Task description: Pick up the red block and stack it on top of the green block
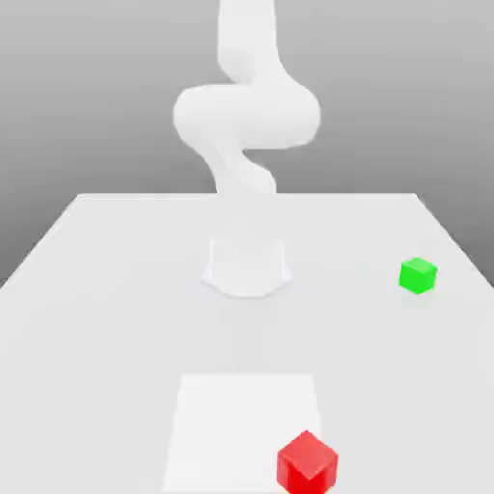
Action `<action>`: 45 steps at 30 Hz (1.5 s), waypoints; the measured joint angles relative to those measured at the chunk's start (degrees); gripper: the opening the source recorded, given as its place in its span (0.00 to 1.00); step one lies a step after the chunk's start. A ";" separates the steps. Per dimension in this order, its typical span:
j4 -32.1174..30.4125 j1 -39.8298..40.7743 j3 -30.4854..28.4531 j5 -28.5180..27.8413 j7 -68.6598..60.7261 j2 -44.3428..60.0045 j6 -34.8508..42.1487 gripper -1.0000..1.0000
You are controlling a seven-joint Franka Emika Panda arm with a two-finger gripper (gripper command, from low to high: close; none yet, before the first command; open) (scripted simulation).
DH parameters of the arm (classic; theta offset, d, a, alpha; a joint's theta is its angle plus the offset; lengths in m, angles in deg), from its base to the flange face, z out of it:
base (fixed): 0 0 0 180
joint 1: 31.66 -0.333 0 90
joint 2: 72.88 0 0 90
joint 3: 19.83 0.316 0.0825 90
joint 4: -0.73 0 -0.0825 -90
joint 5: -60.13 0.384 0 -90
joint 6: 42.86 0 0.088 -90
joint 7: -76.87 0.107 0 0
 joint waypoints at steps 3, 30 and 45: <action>-0.77 -2.56 -1.58 0.95 -4.44 6.55 -2.25 0.50; -5.28 -10.29 -2.33 2.97 -33.69 62.17 -25.68 0.50; -8.55 -12.63 1.41 3.16 -35.85 52.60 -19.19 0.00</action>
